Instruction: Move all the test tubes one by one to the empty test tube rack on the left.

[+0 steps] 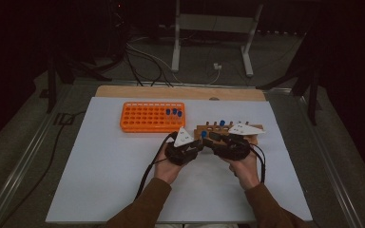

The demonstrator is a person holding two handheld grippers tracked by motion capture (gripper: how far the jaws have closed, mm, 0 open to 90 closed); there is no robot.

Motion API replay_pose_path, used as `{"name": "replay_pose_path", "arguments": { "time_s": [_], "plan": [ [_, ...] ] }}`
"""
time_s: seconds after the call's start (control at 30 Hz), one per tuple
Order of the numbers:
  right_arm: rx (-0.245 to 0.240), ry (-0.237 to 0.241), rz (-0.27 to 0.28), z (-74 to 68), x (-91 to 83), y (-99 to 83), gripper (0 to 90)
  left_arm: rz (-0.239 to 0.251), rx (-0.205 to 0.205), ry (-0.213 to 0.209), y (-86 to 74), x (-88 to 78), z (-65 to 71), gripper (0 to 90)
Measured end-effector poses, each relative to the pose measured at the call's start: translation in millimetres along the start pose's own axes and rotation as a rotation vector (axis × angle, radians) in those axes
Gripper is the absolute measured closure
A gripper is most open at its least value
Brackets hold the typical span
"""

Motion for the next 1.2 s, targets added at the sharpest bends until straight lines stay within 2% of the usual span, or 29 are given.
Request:
{"name": "replay_pose_path", "arguments": {
  "time_s": [0.13, 0.33, 0.53, 0.83, 1.0, 1.2],
  "plan": [
    [-0.006, 0.002, 0.002, 1.4, -2.1, 0.8, 38.6, -0.003, -0.002, 0.013, -1.1, -4.9, -5.9, 78.2],
    [-0.024, -0.035, -0.017, 3.9, -1.3, -1.9, 14.6, 0.003, -0.008, 0.033, -1.8, -12.0, -14.0, 78.2],
    [-0.037, -0.050, -0.027, 5.9, -3.9, -4.1, 2.3, 0.019, -0.022, 0.062, -1.9, -21.8, -24.6, 78.2],
    [-0.028, -0.070, -0.032, 17.0, -12.5, -10.3, 0.0, 0.024, -0.021, 0.107, -3.6, -34.1, -42.7, 78.2],
    [-0.018, -0.076, -0.029, 23.1, -16.8, -14.0, 0.0, 0.026, -0.016, 0.144, -4.6, -40.3, -57.6, 78.2],
    [0.011, -0.063, -0.010, 27.1, -19.6, -12.5, 0.0, 0.035, -0.036, 0.187, -4.9, -47.0, -78.6, 78.2]
  ]
}}
Point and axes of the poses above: each handheld gripper's, and its own axes: x roughly forward along the jaws, y roughly out of its top, z roughly to its right, the point moved 5 cm from there along x, roughly forward along the jaws, and after that the axes turned 14 degrees about x, right-handed, at the moved point
